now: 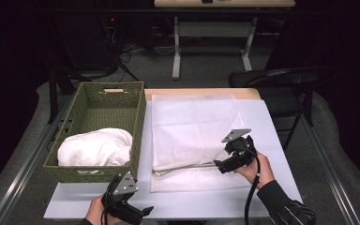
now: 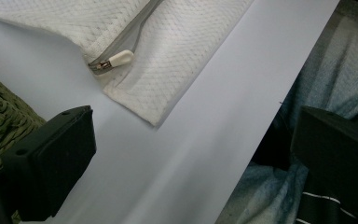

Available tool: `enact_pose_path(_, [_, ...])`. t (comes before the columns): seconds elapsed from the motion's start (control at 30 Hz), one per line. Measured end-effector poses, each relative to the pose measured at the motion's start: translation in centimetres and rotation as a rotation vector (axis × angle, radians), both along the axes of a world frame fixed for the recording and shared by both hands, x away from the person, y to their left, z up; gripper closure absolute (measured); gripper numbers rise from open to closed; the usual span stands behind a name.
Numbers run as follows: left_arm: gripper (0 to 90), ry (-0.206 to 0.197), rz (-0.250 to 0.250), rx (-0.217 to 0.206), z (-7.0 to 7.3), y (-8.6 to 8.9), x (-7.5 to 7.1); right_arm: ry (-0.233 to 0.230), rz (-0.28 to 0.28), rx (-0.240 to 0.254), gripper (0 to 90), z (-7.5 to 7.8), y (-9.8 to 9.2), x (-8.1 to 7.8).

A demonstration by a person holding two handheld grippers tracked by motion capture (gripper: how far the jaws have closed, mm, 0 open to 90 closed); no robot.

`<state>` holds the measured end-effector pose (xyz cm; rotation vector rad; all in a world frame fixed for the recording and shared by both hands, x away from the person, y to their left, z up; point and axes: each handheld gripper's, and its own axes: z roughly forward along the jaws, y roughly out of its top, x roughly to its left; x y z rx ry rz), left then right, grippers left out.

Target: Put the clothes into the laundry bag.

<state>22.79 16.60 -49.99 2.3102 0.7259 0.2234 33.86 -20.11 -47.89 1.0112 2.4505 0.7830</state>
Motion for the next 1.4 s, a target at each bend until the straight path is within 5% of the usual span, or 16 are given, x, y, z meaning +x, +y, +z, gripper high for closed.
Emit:
enact_pose_path(0.17, [0.0, 0.0, -0.001, -0.006, 0.0, 0.1, 0.0, -0.001, 0.026, -0.02, 11.1, -0.6, 1.0, 0.7])
enact_pose_path(0.43, [0.0, 0.016, -0.007, -0.003, -0.2, 0.2, 0.1, 0.048, 0.093, -0.048, 34.6, -2.2, 2.6, 2.0])
enact_pose_path(0.67, [0.0, 0.027, -0.015, 0.003, -0.5, 0.0, 0.5, 0.099, 0.156, -0.122, 52.3, -4.0, 4.3, 2.8])
enact_pose_path(0.87, [0.0, 0.038, -0.023, 0.003, -0.8, 0.1, 0.9, 0.163, 0.145, -0.18, 55.4, -5.3, 4.8, 3.4])
enact_pose_path(1.0, [0.0, 0.043, -0.022, -0.008, -0.8, 0.2, 0.8, 0.175, 0.146, -0.168, 70.7, -5.5, 4.7, 3.7])
enact_pose_path(1.13, [0.0, 0.037, -0.028, -0.005, -0.7, 0.1, 0.5, 0.16, 0.153, -0.178, 87.8, -5.4, 4.9, 3.6])
enact_pose_path(1.4, [0.0, 0.034, -0.038, 0.001, -0.7, -0.3, 0.6, 0.095, 0.075, -0.144, 88.1, -4.0, 4.4, 3.9])
